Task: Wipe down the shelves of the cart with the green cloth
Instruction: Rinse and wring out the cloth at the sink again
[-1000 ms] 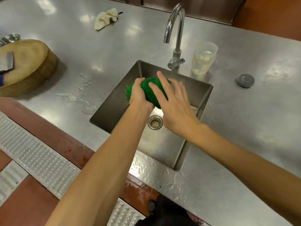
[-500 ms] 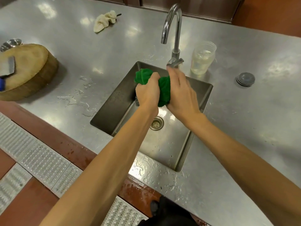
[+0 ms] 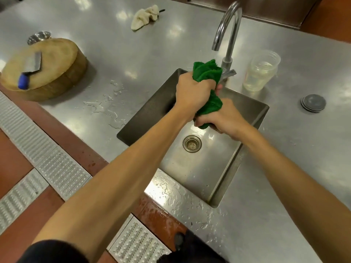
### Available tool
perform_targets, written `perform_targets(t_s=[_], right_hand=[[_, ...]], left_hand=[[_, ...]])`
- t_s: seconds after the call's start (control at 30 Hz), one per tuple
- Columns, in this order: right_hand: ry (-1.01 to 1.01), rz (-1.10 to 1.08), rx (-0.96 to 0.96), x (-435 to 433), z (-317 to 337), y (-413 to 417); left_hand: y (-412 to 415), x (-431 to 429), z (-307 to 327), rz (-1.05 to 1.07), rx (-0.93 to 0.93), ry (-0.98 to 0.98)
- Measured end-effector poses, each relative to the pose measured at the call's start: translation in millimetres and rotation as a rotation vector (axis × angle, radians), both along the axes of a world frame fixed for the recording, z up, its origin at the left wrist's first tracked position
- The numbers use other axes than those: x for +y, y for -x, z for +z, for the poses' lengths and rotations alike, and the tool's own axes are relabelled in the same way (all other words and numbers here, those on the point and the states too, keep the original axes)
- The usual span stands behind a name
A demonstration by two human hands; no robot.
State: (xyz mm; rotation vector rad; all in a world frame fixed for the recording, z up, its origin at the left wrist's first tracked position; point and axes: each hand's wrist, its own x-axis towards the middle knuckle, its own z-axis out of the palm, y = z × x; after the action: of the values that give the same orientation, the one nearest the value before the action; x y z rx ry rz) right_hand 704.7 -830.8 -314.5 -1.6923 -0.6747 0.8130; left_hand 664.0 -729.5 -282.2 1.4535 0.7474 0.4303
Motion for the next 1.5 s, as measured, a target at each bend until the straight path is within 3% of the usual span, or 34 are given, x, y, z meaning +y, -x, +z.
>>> perform_targets(t_s=[0.27,0.43,0.83,0.93,1.03,1.17,1.33,1.5], right_hand=[[-0.121,0.155,0.450,8,-13,-6],[-0.180,0.269,0.609,11,-22,-6],[-0.294,0.564,0.990,17,-40,-8],[-0.240,0.566,0.963,15,-40,-13],[-0.088,0.466,0.789,9,-39,-19],[0.045,0.293,0.566,-3,-38,-17],[0.172,0.108,0.399,-31,-31,-12],[0.180,-0.046,0.289,-65,-23,9]], left_hand=[[-3,17,11,-0.255,-0.103,0.035],[-3,24,7,-0.331,-0.132,0.205],[-8,35,-4,-0.510,-0.082,0.326],[-10,35,-13,-0.446,-0.075,0.392],[-9,33,-24,-0.331,-0.039,0.463],[-6,31,-33,-0.173,0.055,0.395],[14,30,-40,-0.313,0.181,0.385],[37,9,-42,-0.354,0.093,0.266]])
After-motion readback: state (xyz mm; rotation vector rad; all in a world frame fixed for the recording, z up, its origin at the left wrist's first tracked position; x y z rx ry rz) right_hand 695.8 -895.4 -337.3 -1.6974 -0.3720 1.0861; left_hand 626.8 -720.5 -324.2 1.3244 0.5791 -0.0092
